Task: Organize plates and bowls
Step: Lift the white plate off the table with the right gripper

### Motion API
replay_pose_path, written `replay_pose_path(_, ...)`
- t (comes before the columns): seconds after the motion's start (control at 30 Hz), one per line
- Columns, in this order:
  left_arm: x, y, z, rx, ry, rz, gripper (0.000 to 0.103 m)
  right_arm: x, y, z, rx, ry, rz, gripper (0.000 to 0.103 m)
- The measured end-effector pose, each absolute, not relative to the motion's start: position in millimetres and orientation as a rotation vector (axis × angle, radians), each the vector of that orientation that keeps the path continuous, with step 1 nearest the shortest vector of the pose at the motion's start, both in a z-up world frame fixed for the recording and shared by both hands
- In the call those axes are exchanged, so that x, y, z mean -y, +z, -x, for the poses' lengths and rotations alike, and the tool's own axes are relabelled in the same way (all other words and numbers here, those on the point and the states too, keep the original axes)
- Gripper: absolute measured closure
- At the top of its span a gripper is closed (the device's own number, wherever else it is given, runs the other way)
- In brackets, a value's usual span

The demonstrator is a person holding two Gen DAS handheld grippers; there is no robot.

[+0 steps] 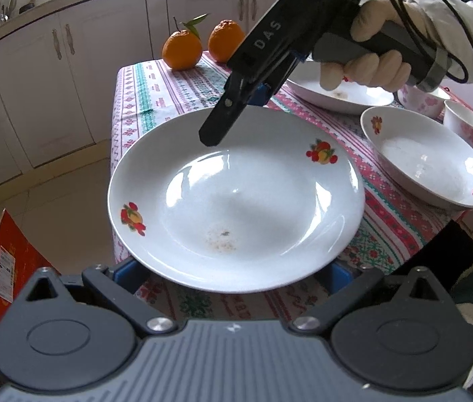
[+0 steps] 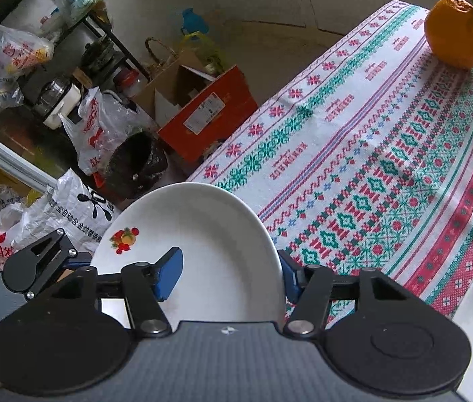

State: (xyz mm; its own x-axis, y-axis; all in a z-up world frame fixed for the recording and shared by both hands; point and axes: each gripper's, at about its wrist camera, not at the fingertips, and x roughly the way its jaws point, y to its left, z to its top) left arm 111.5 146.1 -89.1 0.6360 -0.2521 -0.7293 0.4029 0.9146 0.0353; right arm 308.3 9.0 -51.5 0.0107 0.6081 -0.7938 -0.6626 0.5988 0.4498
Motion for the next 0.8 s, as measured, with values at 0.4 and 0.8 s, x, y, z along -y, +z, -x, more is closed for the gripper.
replay_pose_path(0.4, -145.3, -86.7, -146.7, -0.782, -0.41, -0.222, 0.002, 6.6, -45.1, -332.8, -1.14, 0.93, 0.015, 0.036)
replay_pose_path(0.8, -144.5, -91.9, -173.3, -0.756, -0.416, -0.258, 0.002, 13.1, -55.2, -350.5, -1.13, 0.859, 0.005, 0.036)
